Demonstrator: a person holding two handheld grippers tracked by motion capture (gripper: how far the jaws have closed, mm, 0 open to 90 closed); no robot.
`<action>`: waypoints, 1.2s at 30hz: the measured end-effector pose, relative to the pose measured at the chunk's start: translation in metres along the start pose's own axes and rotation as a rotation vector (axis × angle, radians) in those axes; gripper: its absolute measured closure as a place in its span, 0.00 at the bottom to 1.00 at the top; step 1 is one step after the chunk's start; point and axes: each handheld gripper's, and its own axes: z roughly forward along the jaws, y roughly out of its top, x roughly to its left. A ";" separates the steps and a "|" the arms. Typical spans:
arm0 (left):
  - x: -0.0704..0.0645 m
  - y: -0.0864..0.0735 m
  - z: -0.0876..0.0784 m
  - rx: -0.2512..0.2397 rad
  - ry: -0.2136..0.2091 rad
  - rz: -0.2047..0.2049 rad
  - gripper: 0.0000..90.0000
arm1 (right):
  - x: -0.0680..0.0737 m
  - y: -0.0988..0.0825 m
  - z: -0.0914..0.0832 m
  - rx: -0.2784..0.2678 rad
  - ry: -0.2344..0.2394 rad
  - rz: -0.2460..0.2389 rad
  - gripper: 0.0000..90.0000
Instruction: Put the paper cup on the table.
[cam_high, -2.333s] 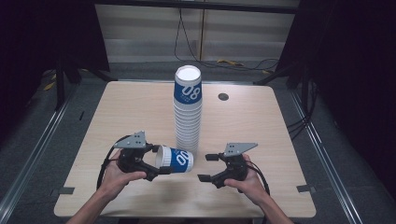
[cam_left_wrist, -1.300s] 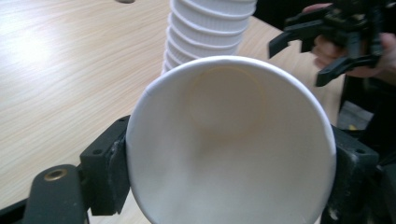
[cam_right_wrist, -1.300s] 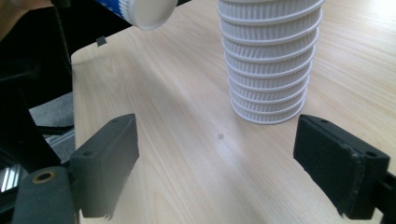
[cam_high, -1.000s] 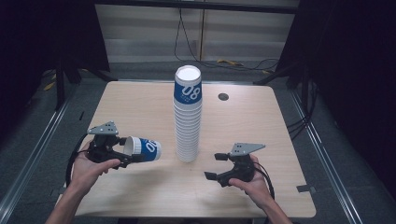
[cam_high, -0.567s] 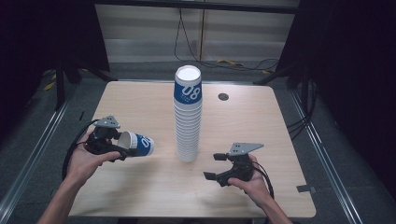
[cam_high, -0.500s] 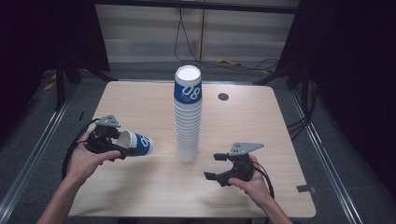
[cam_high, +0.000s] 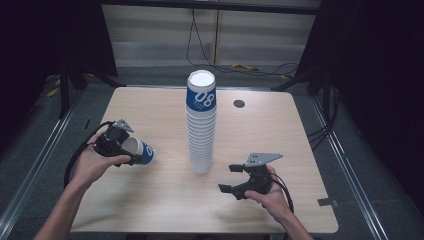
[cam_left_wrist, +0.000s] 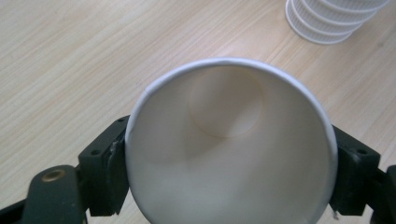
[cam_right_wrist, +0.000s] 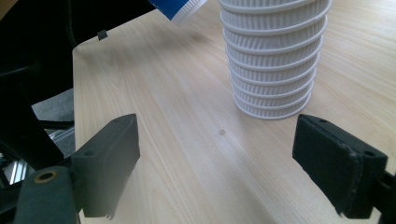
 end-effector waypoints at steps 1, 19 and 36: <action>0.001 0.000 0.000 0.002 -0.002 0.003 0.20 | 0.000 0.000 0.000 0.001 0.000 -0.001 0.17; -0.003 0.017 0.017 0.201 0.033 0.067 0.20 | 0.000 0.000 0.000 0.005 0.004 0.000 0.17; 0.000 0.023 0.037 0.204 0.078 0.066 0.16 | 0.001 0.002 0.001 0.011 0.009 -0.005 0.17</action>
